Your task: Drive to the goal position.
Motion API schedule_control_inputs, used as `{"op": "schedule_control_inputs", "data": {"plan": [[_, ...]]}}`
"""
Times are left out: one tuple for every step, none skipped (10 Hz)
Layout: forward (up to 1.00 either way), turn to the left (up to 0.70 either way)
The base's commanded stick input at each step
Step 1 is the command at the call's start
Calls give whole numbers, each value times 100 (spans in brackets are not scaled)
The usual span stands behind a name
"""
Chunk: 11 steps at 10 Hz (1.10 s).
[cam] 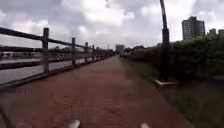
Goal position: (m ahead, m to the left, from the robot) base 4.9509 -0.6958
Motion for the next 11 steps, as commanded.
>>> {"op": "schedule_control_inputs", "data": {"plan": [[70,0],[70,0],[70,0],[70,0],[70,0],[70,0],[70,0],[70,0],[70,0],[70,0],[70,0]]}}
